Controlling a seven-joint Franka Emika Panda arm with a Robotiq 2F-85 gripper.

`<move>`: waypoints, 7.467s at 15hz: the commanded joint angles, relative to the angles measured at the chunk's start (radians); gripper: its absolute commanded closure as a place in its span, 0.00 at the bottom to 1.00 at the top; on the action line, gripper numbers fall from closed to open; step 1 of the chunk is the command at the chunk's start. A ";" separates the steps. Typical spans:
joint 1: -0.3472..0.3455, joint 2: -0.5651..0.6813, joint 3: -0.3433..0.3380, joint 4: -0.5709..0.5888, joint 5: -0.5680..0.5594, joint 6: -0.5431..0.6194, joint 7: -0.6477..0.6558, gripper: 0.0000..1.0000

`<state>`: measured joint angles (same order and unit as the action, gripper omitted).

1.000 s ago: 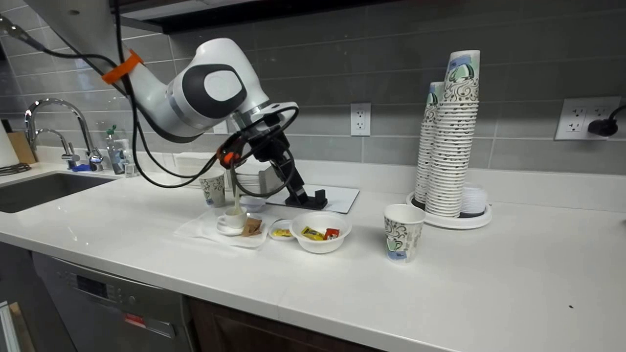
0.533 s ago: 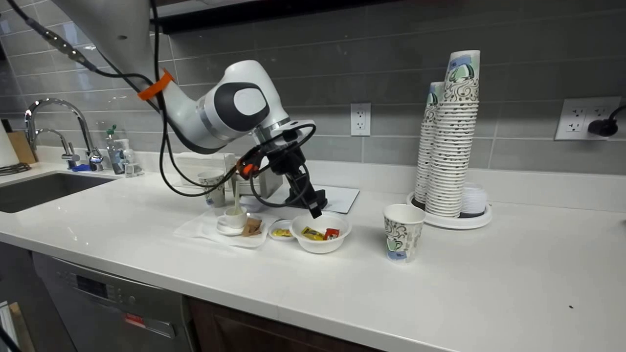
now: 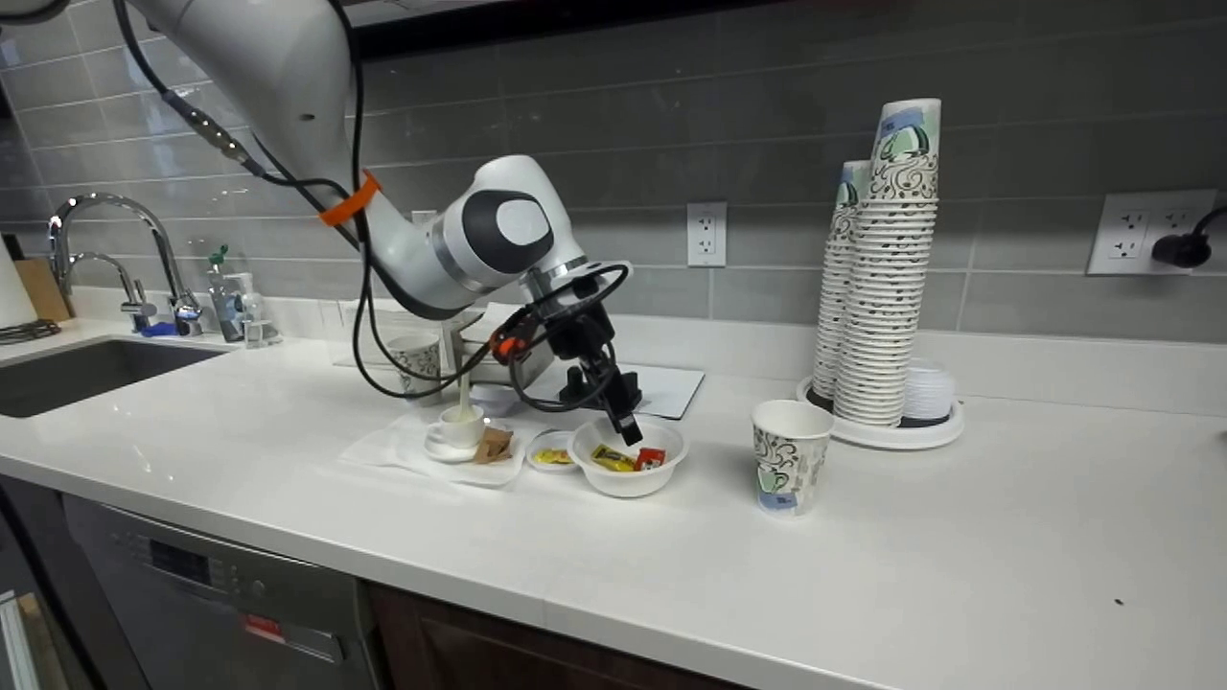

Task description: Remove the sauce packets from the bowl, then place them on the counter

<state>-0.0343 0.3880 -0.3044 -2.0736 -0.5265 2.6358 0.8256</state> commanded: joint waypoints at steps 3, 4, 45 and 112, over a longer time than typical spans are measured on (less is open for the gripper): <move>0.020 0.086 -0.013 0.067 0.071 0.027 0.031 0.32; 0.022 0.095 -0.015 0.072 0.083 0.032 0.032 0.34; 0.230 0.204 -0.235 0.111 0.015 0.068 0.066 0.66; 0.307 0.018 -0.380 -0.138 -0.120 0.372 -0.084 1.00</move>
<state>0.2697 0.5129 -0.6952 -2.1381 -0.6559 3.0192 0.7521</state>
